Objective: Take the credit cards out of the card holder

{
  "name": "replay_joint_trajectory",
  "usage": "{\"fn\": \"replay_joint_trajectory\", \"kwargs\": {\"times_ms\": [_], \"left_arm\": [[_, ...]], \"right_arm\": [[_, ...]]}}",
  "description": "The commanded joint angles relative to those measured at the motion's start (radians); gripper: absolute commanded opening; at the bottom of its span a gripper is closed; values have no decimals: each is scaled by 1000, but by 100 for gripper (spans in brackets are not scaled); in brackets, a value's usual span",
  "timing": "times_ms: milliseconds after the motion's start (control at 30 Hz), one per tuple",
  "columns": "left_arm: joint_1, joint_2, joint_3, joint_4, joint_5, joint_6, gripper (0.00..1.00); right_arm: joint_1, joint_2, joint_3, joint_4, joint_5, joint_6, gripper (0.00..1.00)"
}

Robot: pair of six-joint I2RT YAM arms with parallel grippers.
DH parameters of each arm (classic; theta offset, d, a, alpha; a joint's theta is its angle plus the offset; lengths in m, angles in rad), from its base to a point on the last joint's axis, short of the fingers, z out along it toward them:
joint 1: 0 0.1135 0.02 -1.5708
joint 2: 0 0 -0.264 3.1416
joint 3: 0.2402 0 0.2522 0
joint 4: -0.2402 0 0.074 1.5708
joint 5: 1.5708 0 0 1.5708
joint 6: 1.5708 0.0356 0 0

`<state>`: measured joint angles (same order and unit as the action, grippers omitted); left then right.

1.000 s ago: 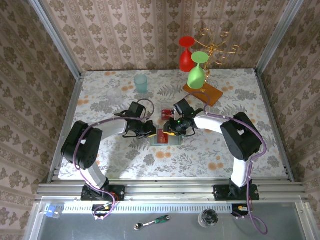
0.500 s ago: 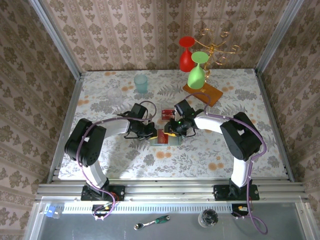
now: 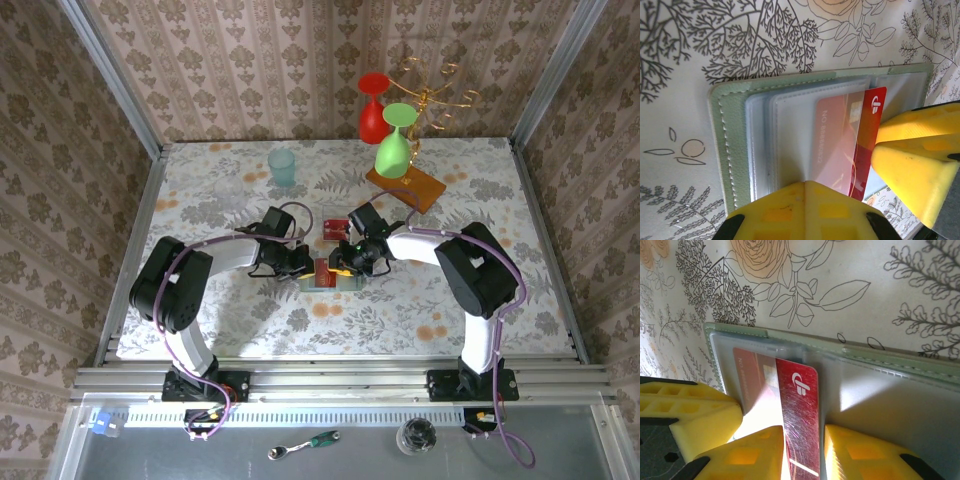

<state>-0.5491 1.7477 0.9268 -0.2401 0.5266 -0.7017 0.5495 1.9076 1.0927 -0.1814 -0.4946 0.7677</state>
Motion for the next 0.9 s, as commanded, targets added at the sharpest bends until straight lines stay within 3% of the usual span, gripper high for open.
{"fn": "replay_joint_trajectory", "kwargs": {"times_ms": [0,867], "left_arm": [[3,13,0,-31,-15,27,1],[3,21,-3,-24,-13,25,1]], "right_arm": [[-3,25,-14,24,-41,22,29],[-5,0,-56,129,-89,73,20]]}}
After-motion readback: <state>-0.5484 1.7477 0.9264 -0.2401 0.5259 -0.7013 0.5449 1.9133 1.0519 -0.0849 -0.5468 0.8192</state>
